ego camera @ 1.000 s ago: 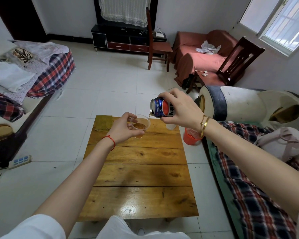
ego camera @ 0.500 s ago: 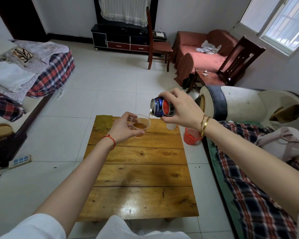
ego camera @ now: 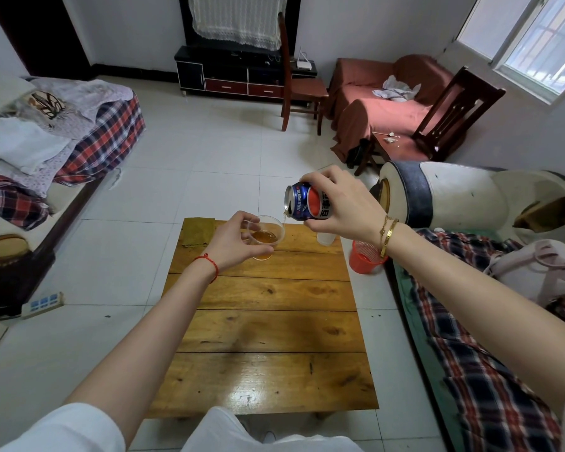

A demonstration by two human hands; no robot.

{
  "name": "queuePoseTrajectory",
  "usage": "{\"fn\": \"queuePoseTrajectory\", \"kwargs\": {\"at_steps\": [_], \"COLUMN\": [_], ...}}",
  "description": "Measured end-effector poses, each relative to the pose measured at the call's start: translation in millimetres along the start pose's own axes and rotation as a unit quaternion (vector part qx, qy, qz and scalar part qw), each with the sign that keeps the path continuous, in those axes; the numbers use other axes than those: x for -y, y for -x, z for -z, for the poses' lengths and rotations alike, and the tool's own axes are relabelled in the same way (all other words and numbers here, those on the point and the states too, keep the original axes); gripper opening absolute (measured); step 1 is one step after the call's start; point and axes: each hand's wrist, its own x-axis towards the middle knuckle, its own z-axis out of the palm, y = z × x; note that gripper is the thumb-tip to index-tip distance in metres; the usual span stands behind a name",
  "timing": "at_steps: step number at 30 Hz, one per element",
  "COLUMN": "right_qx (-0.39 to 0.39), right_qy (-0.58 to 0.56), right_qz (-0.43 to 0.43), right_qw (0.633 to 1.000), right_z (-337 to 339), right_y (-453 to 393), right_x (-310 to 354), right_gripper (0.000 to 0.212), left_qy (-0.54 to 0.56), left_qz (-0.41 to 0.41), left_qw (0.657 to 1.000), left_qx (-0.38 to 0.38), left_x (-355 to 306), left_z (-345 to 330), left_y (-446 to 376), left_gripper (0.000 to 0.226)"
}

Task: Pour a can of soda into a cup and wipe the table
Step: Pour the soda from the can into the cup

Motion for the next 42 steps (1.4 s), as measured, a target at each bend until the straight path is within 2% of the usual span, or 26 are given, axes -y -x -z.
{"fn": "queuePoseTrajectory", "kwargs": {"at_steps": [42], "right_qx": [0.005], "right_qy": [0.002], "right_qz": [0.004], "right_qw": [1.000], "right_z": [3], "right_y": [6], "right_x": [-3], "right_gripper": [0.068], "left_qy": [0.004], "left_qz": [0.000], "left_qw": [1.000], "left_qx": [0.001], "left_x": [-3], "left_z": [-13], "left_y": [-1], "left_gripper": [0.068]}}
